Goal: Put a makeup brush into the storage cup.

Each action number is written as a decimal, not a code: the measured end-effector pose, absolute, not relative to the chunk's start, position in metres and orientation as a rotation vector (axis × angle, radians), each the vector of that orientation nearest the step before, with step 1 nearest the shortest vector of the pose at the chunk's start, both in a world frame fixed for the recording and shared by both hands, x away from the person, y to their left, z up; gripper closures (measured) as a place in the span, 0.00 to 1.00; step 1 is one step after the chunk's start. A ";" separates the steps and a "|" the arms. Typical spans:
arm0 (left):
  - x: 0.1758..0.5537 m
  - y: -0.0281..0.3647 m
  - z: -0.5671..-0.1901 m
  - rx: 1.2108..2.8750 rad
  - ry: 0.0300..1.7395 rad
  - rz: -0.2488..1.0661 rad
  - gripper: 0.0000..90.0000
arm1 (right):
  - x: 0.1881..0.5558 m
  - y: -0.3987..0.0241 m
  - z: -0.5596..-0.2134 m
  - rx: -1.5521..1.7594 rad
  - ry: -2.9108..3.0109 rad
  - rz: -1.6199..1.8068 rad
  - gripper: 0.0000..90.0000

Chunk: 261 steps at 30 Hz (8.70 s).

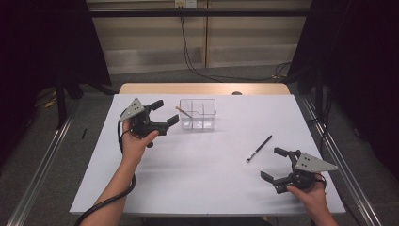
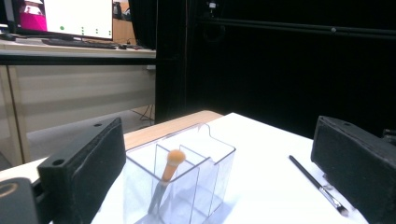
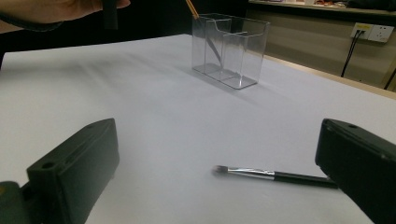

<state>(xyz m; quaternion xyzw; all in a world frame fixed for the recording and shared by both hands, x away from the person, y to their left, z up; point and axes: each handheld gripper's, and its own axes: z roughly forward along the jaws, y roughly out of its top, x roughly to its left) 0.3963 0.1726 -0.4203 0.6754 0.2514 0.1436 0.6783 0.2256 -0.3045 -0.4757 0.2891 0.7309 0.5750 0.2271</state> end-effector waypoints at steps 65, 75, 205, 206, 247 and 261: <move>0.321 0.249 -0.437 1.602 0.475 0.334 0.00 | 0.236 -0.310 -0.471 0.852 1.940 1.557 0.00; 0.315 0.256 -0.437 1.616 0.471 0.346 0.00 | 0.236 -0.311 -0.471 0.852 1.938 1.563 0.00; 0.302 0.272 -0.462 1.734 0.448 0.338 0.00 | 0.332 -0.285 -0.455 1.005 1.991 1.456 0.00; 0.302 0.272 -0.462 1.741 0.445 0.341 0.00 | 0.332 -0.285 -0.455 1.008 2.000 1.449 0.00; 0.302 0.269 -0.463 1.755 0.441 0.314 0.00 | 0.371 -0.281 -0.449 1.055 2.555 0.831 0.00; 0.302 0.268 -0.463 1.756 0.440 0.312 0.00 | 0.377 -0.282 -0.448 0.974 2.732 0.622 0.00</move>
